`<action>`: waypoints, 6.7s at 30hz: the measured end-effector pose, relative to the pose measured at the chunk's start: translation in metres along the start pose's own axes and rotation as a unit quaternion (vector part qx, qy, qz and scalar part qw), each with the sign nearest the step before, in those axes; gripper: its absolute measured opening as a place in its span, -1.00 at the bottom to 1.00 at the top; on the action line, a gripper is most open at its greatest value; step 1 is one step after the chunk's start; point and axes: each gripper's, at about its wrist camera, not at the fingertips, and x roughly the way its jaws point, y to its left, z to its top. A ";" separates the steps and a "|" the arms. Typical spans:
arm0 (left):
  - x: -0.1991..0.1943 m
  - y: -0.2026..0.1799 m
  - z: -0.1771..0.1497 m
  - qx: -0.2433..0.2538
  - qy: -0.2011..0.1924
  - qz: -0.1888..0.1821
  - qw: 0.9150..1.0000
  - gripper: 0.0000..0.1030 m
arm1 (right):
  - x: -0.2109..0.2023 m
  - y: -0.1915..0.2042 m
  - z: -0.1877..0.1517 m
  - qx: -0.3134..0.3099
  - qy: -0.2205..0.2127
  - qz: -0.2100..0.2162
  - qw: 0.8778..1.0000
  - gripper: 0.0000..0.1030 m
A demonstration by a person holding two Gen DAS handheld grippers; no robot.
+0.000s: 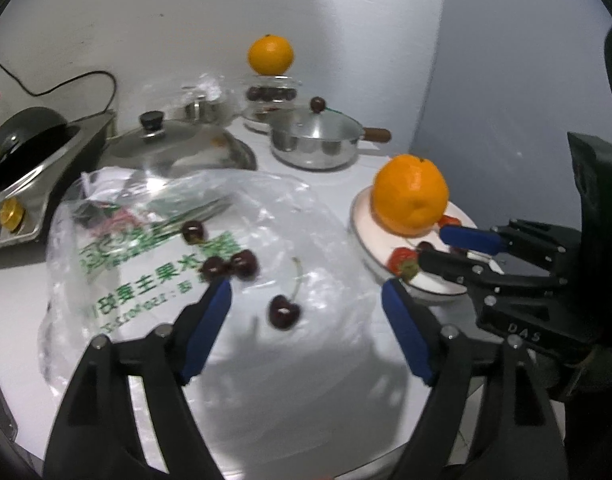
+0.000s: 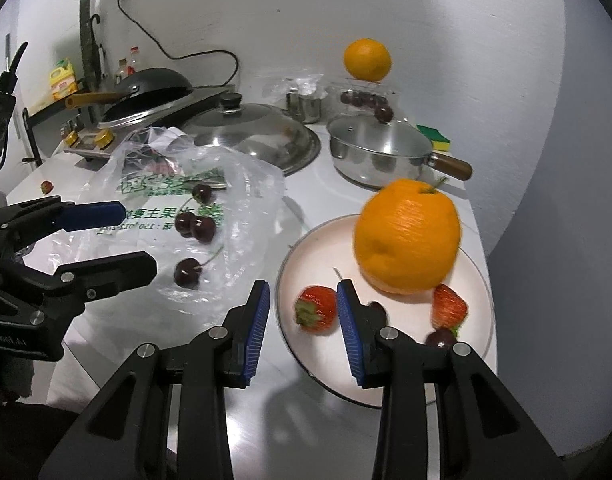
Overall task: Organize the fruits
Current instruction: 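Move both open tools back over the bag toward the remaining cherries, then grasp a cherry in the bag with the right tool, then grasp another cherry in the bag with the left tool while the right tool holds its cherry, then carry both cherries over the white plate with both tools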
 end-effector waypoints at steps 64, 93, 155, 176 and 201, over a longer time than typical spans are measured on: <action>-0.010 0.099 -0.030 -0.056 0.005 0.042 0.998 0.54 | 0.096 0.096 0.007 -0.027 0.081 0.041 0.996 -0.25; 0.007 0.065 0.001 -0.025 0.013 0.060 0.998 0.54 | 0.023 0.054 0.040 -0.028 -0.038 0.055 0.997 -0.40; 0.154 0.108 0.057 -0.049 0.117 0.091 0.988 -0.37 | 0.097 -0.003 0.092 0.020 -0.026 0.094 0.995 -0.39; 0.098 0.099 0.053 -0.046 0.082 0.065 0.993 -0.43 | 0.071 0.019 0.091 0.001 -0.037 0.083 0.996 -0.40; 0.028 0.057 0.046 -0.017 0.029 0.059 0.998 -0.43 | 0.021 0.030 0.066 -0.006 -0.051 0.070 0.996 -0.40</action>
